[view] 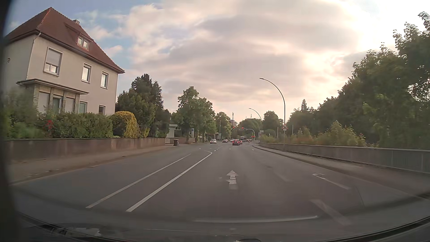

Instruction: Follow the waypoints while adhering to traffic rules and regulations

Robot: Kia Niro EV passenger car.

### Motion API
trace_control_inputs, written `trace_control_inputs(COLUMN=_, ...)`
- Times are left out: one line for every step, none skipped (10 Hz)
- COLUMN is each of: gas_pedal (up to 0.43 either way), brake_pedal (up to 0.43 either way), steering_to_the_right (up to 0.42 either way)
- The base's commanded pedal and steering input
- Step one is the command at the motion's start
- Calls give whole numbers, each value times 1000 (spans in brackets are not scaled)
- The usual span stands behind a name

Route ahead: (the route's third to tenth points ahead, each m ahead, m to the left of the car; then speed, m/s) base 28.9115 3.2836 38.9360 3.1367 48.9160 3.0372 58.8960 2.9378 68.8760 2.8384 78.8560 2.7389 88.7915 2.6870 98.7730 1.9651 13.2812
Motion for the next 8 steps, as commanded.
trace_control_inputs(gas_pedal=0, brake_pedal=110, steering_to_the_right=-2)
trace_control_inputs(gas_pedal=0, brake_pedal=122, steering_to_the_right=-2)
trace_control_inputs(gas_pedal=0, brake_pedal=140, steering_to_the_right=-2)
trace_control_inputs(gas_pedal=0, brake_pedal=146, steering_to_the_right=-2)
trace_control_inputs(gas_pedal=0, brake_pedal=152, steering_to_the_right=-2)
trace_control_inputs(gas_pedal=0, brake_pedal=152, steering_to_the_right=-2)
trace_control_inputs(gas_pedal=0, brake_pedal=146, steering_to_the_right=-2)
trace_control_inputs(gas_pedal=0, brake_pedal=128, steering_to_the_right=-2)
